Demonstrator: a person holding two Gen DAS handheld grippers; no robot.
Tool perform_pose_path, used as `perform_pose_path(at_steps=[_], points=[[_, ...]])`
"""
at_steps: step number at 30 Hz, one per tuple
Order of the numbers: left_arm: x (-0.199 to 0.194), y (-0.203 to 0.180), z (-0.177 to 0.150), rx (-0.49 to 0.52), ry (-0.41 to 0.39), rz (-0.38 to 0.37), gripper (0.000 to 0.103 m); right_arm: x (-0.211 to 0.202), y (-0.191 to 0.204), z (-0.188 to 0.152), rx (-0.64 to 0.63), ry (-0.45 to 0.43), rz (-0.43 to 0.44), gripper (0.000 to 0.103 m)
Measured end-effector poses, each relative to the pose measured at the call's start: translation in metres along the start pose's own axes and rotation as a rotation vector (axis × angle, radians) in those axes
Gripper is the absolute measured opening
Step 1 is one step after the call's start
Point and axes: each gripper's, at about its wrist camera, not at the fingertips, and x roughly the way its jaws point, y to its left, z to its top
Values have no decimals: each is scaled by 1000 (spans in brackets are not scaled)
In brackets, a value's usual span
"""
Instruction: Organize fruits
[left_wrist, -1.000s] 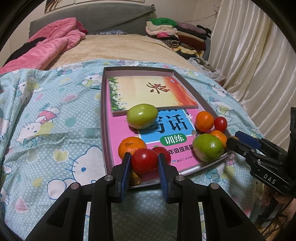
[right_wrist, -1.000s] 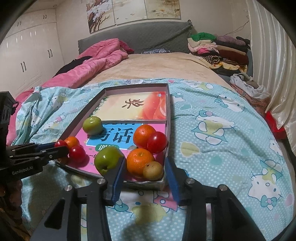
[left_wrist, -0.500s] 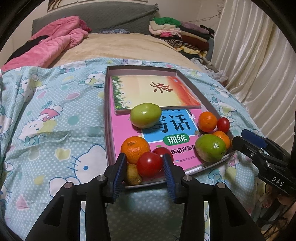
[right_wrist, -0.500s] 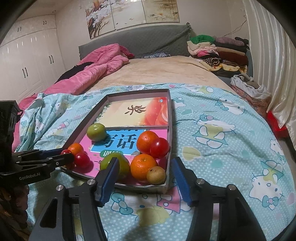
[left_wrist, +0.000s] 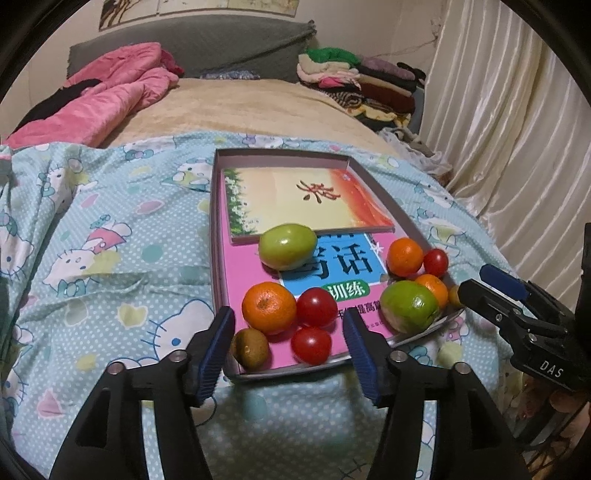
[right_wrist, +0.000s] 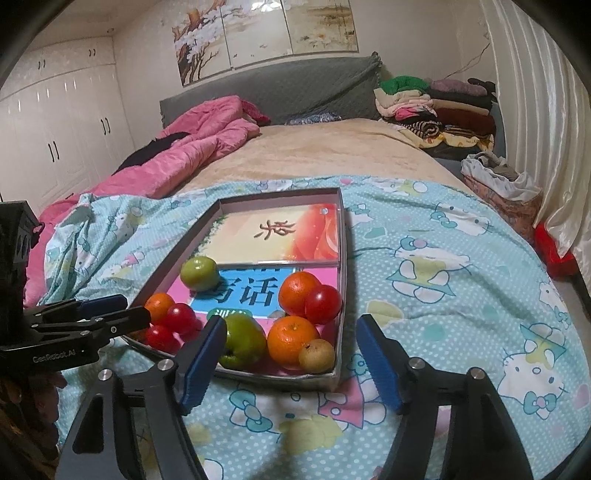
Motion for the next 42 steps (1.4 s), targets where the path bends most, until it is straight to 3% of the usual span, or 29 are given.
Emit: perform_pose_path(at_steps=[3,6,10,20,23,32,38,42], points=[[-3,0,-1,-13,-6,-3,70,-5,0,1,9,-24,1,83],[-9,0,-2,-29,-16,3,76,-10,0,3,18,-50,8,84],[-14,-2,-5,-37,-20,12,76,-18,1,3,16,-83,2,91],[-20,-5,-14,-47,13,27,78,-35,9,-1,21,-104,-14,92],[-35,-7,-18,-67,5,60,79,-50,13,-3,55,-119,-15,102],[-67,-14,-49,-141,45,107,79,-68,37,-35,72,28,47,102],[-69,-17,-73,-142,94,121,79,-82,37,-42,77,-17,29,102],[-68,-18,-73,-138,87,125,79,-78,38,-43,67,6,21,102]])
